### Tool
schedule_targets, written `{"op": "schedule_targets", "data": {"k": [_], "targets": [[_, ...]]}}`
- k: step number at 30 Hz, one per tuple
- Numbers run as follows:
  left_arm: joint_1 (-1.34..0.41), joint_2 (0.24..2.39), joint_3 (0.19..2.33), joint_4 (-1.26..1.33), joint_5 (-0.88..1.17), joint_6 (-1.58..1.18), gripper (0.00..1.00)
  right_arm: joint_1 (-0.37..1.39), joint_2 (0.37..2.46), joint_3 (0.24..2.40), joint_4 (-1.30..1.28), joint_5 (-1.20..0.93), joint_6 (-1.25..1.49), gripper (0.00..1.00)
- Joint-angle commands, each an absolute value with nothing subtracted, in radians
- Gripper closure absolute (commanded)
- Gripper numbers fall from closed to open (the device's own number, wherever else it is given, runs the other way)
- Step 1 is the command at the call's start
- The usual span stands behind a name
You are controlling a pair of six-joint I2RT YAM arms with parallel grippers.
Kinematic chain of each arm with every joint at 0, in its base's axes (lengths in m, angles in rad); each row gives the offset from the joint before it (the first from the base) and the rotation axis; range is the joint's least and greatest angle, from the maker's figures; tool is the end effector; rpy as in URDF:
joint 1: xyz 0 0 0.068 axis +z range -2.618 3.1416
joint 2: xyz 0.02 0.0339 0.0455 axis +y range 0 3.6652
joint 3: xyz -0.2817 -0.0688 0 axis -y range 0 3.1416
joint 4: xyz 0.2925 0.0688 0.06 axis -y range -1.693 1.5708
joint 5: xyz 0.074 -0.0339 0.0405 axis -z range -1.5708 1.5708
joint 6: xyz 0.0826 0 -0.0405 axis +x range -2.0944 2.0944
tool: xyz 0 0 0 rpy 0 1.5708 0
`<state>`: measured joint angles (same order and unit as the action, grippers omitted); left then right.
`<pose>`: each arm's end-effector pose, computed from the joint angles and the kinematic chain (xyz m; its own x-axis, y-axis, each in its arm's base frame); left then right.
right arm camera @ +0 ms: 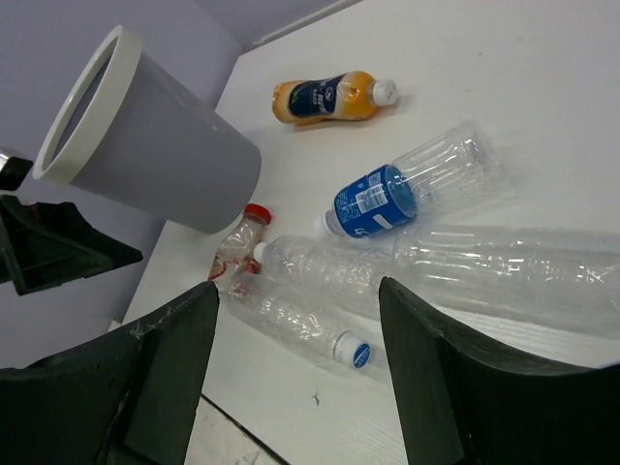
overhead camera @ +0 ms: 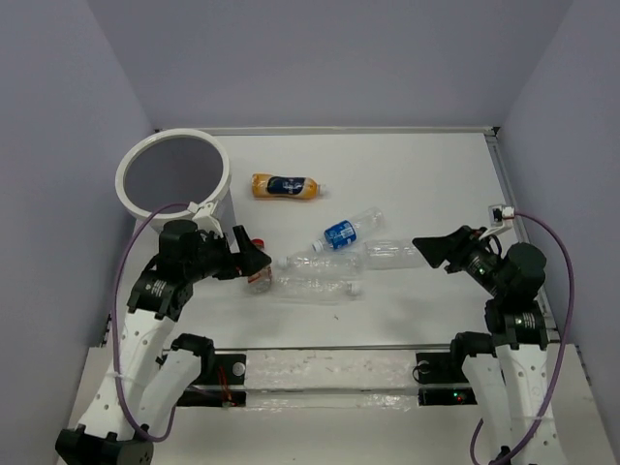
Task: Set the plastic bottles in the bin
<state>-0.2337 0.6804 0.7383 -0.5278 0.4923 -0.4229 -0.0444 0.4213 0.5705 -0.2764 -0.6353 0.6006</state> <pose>0.2054 -0.0890 0.3011 -0.6537 -0.2162 -0.7252 0.3792 0.7358 -0.5611 0.1846 0.0409 0.3137 -0.4167 0.4738 -0.7758 -0.3840 0.6818 0.6227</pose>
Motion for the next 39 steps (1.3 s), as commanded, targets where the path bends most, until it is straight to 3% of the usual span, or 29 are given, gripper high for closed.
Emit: {"op": "schedule_targets", "data": {"k": [1,10,21,25,39], "targets": [[-0.238,0.744,0.787,-0.675,0.355,-0.377,0.06,-0.037,0.39,0.542,-0.221,-0.664,0.618,0.27],[-0.242,0.793,0.753,-0.67,0.167,-0.466,0.06,-0.028,0.371,0.522,-0.19,-0.673,0.652,0.27],[-0.245,0.873,0.652,-0.548,0.144,-0.561,0.11,-0.017,0.357,0.491,-0.163,-0.673,0.664,0.27],[-0.313,0.897,0.612,-0.465,0.118,-0.661,0.17,-0.017,0.354,0.485,-0.158,-0.672,0.667,0.27],[-0.479,0.835,0.511,-0.397,-0.166,-0.874,0.19,0.001,0.334,0.483,-0.156,-0.675,0.661,0.27]]}}
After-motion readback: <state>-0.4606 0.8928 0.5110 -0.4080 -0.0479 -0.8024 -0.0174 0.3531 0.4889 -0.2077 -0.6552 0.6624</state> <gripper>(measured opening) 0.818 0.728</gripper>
